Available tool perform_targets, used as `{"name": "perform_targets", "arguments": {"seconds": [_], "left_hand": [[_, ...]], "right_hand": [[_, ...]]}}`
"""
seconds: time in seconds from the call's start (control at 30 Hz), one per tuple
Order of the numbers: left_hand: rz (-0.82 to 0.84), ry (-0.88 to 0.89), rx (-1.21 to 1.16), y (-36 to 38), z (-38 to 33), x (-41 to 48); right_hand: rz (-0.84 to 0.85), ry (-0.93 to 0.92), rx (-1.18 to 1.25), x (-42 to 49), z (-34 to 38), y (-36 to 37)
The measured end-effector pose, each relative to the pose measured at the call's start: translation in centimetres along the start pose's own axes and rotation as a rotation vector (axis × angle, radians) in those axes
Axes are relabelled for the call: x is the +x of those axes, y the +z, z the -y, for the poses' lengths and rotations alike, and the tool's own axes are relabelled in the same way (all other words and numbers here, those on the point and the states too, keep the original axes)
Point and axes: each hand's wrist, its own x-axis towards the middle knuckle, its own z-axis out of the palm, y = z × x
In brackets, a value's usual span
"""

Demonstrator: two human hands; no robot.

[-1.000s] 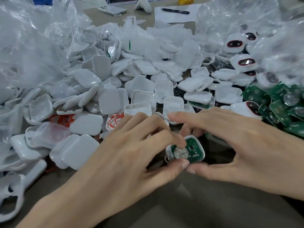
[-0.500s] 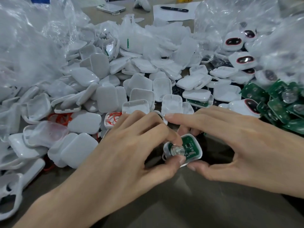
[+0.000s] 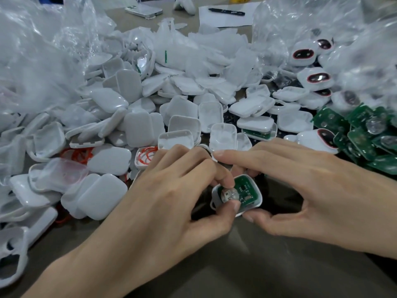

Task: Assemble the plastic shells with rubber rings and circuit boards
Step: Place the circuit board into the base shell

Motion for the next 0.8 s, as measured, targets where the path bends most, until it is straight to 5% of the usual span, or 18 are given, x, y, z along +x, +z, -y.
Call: {"name": "perform_targets", "arguments": {"seconds": [0.8], "left_hand": [[0.025, -0.081, -0.004, 0.00, -0.44, -0.10]], "right_hand": [[0.005, 0.030, 0.020, 0.07, 0.23, -0.04]]}}
